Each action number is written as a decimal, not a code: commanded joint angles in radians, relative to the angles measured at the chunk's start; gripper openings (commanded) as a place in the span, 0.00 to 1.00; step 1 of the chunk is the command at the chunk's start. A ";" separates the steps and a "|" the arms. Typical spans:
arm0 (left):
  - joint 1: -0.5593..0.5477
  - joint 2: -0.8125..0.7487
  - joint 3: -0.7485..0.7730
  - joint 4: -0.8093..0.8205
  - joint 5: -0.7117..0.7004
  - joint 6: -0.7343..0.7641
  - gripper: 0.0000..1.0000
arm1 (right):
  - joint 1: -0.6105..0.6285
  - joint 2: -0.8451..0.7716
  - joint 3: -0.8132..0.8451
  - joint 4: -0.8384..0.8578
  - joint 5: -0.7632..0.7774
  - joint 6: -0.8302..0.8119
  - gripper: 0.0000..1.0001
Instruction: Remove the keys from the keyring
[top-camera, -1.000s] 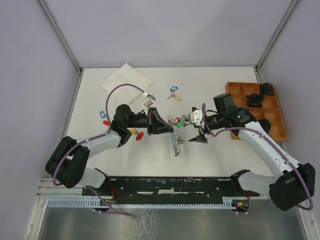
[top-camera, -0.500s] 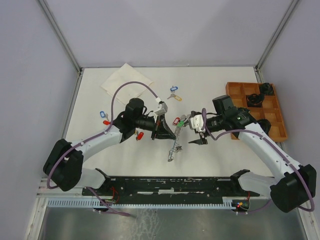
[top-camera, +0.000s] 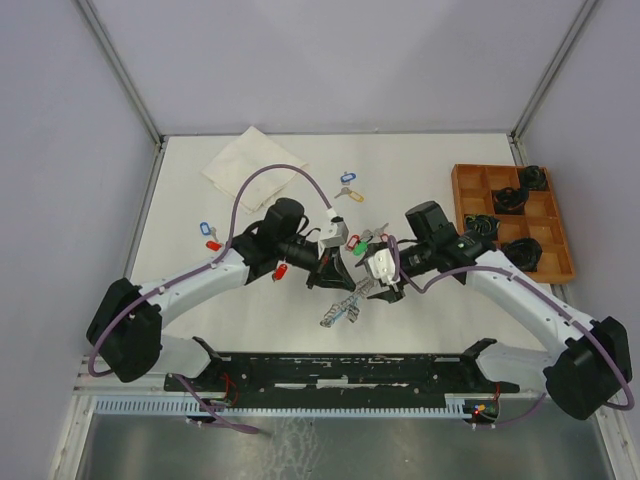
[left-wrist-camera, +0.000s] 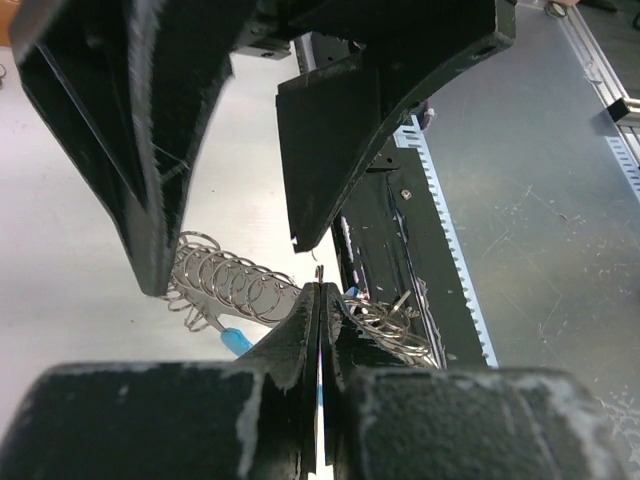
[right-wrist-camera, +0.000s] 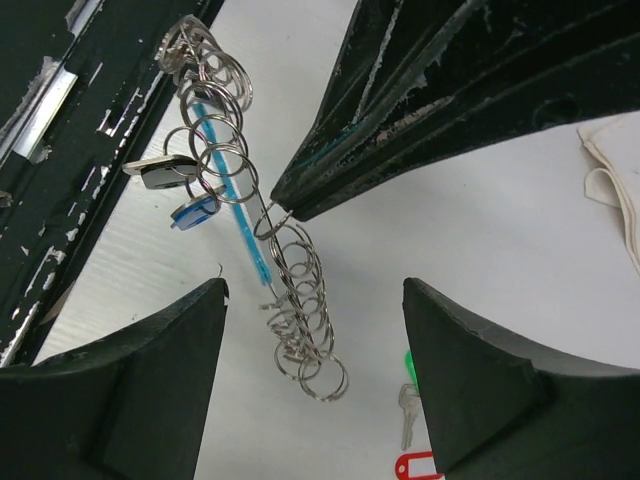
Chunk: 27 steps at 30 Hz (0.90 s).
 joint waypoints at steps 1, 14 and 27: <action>-0.011 -0.017 0.063 -0.002 0.031 0.068 0.03 | 0.036 0.028 0.001 -0.004 -0.004 -0.055 0.76; -0.020 -0.051 0.055 0.000 0.015 0.093 0.03 | 0.083 0.059 0.030 -0.073 0.013 -0.104 0.43; -0.020 -0.109 0.012 0.099 -0.090 0.041 0.07 | 0.085 0.087 0.108 -0.230 -0.024 -0.160 0.01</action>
